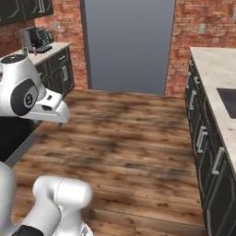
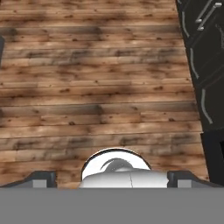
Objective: Move the drinks to the dining counter.
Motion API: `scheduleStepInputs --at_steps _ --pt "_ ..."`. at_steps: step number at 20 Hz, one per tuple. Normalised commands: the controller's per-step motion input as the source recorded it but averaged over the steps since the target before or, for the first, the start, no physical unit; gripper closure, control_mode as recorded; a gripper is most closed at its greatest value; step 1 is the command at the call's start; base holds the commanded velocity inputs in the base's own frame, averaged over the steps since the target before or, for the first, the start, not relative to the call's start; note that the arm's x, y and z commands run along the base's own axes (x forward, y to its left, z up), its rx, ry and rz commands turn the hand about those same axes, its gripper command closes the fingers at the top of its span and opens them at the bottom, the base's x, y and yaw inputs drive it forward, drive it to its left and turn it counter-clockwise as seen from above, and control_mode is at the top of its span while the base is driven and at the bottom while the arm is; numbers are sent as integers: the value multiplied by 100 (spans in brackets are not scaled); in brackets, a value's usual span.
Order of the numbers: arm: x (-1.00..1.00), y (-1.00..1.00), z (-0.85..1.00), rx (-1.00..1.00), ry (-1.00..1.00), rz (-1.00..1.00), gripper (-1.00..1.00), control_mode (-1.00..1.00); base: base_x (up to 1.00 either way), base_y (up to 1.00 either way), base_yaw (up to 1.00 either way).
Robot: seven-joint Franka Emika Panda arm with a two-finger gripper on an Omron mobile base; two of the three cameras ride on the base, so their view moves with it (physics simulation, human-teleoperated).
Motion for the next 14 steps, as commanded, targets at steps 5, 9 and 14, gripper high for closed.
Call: scheduleStepInputs --at_steps 5,9,14 --pt "0 0 0 0 0 0 -100 100 100 -2 7" --pt "0 0 0 0 0 0 -100 100 100 32 7" --pt "0 0 0 0 0 0 -100 100 100 21 13"
